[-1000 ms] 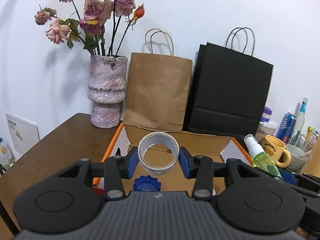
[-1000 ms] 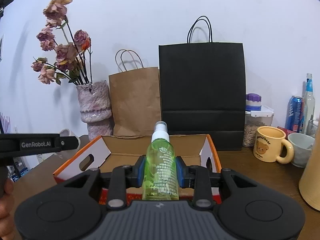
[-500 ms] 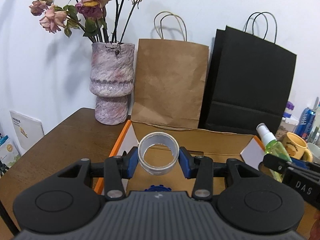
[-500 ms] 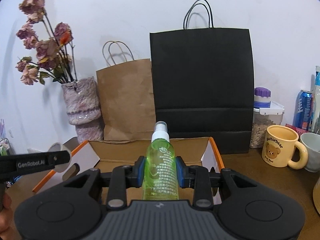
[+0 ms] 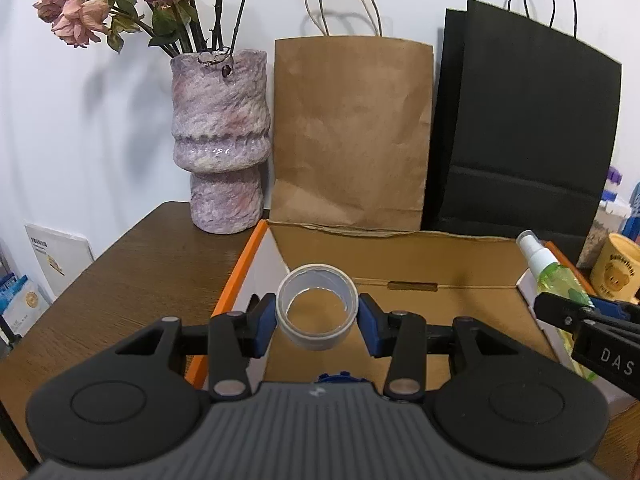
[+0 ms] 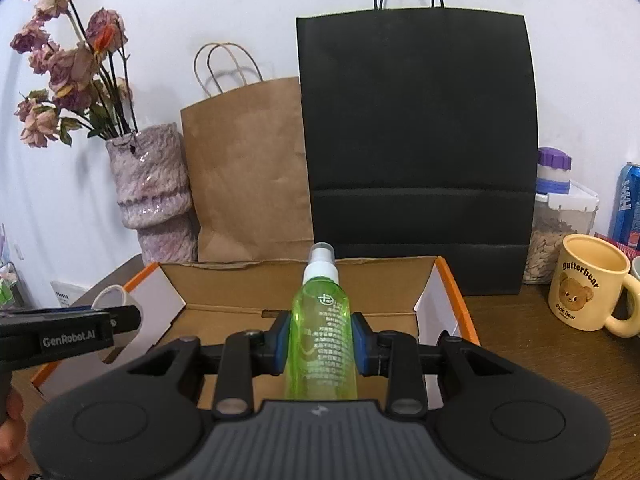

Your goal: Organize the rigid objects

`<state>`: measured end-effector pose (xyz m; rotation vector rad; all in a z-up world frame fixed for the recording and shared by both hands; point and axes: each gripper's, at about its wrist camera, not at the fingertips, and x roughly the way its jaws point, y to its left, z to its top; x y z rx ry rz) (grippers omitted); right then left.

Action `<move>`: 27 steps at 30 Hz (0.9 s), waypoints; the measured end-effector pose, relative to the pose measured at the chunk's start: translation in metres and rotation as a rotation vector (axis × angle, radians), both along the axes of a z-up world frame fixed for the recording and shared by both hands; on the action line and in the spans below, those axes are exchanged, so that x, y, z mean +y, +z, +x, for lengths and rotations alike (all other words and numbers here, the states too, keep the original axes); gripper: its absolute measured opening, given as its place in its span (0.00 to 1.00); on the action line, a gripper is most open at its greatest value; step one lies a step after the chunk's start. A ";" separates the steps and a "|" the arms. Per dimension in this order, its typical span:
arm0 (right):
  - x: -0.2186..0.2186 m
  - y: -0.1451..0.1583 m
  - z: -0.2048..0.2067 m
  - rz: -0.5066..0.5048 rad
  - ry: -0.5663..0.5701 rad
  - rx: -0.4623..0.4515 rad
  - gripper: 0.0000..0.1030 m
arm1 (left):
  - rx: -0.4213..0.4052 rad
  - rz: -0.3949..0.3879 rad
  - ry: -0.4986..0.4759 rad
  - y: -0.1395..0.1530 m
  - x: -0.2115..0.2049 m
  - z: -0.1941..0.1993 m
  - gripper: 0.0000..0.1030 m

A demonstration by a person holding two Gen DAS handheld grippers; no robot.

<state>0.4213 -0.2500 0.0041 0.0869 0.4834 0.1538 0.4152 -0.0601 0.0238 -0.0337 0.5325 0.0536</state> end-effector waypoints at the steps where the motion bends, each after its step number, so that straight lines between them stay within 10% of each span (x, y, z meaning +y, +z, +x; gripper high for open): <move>1: 0.001 -0.002 0.000 -0.009 0.001 0.001 0.30 | 0.004 0.000 -0.001 -0.001 0.001 0.001 0.43; 13: 0.001 -0.007 -0.001 -0.038 -0.003 0.013 0.30 | 0.009 0.040 -0.001 -0.007 0.000 0.001 0.43; 19: 0.000 -0.010 0.003 -0.033 -0.021 0.040 0.30 | -0.013 0.045 0.017 -0.005 0.005 -0.001 0.80; 21: -0.003 -0.010 0.003 -0.025 -0.028 0.041 0.39 | -0.029 0.046 0.016 -0.004 0.006 -0.004 0.93; 23: -0.005 -0.007 0.001 -0.017 -0.044 0.019 0.82 | -0.038 0.041 0.018 -0.002 0.006 -0.005 1.00; 27: -0.008 0.002 -0.006 -0.010 -0.061 -0.038 0.94 | -0.044 0.025 0.009 -0.001 0.005 -0.006 1.00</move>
